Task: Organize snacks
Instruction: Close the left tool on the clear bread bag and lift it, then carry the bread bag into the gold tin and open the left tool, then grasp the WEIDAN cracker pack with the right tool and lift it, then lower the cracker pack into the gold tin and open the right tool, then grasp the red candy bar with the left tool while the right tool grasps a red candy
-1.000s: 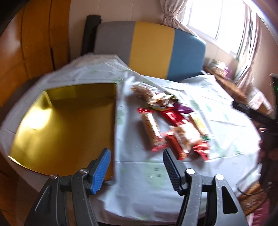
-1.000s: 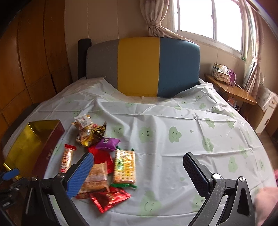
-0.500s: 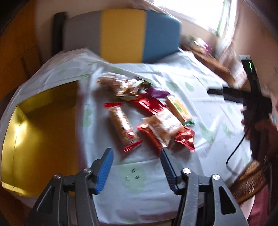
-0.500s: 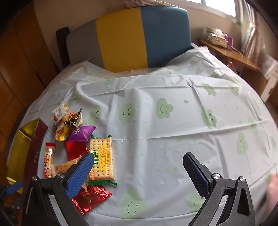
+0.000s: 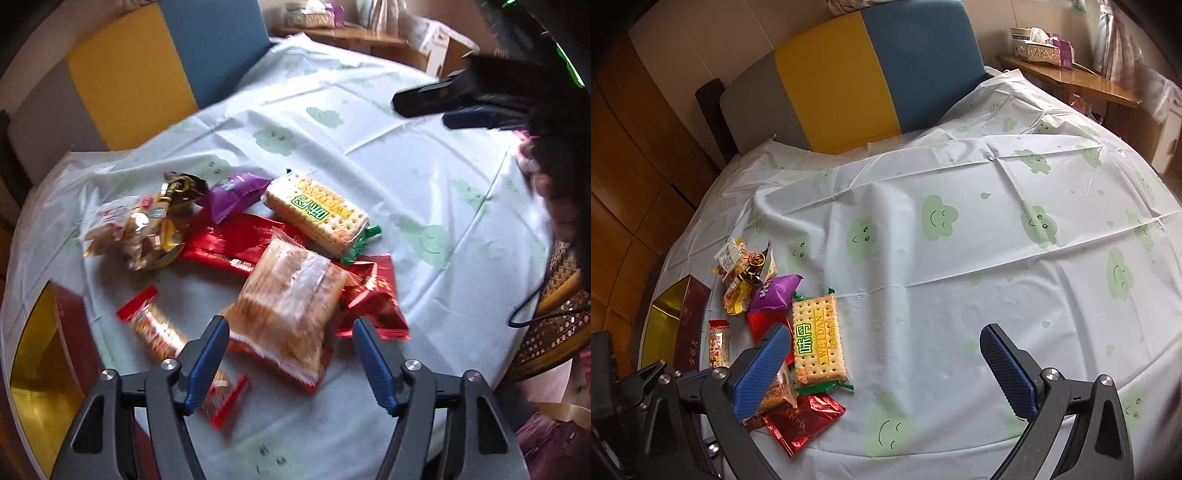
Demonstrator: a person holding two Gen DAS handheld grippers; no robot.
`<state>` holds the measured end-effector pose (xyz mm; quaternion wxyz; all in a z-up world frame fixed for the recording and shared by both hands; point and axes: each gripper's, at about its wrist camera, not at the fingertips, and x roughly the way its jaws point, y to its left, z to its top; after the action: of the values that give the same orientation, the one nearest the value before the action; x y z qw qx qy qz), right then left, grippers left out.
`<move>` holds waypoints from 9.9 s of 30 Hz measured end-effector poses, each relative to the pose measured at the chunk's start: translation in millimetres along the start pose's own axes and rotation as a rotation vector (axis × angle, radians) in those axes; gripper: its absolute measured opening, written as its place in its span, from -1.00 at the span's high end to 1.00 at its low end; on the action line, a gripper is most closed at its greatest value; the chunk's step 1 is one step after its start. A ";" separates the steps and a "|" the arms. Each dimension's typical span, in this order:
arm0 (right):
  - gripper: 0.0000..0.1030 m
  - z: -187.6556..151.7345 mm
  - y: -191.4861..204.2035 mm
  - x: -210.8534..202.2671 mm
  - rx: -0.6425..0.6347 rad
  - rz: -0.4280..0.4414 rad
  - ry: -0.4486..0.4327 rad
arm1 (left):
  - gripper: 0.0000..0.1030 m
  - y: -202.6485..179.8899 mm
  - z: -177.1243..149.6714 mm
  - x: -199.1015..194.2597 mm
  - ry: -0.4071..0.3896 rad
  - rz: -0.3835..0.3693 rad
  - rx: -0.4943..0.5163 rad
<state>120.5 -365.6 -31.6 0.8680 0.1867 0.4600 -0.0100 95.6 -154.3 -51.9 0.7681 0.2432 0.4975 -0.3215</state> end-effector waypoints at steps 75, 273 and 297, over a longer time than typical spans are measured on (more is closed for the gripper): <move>0.02 -40.0 73.2 104.9 -0.383 -0.111 0.258 | -0.09 242.6 -111.9 -73.8 -0.227 0.050 -0.841; -0.99 -17.6 30.3 -8.9 -0.123 0.014 -0.004 | 0.43 35.5 -14.9 43.4 -0.035 -0.008 -0.418; -0.20 -67.3 95.1 15.1 -0.527 0.156 0.211 | 0.55 6.0 -84.3 13.8 -0.075 -0.047 -0.286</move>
<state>93.7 -252.4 -47.8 0.8322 -0.0105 0.5185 0.1962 52.9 -95.3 -96.9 0.8053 0.1074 0.5147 -0.2741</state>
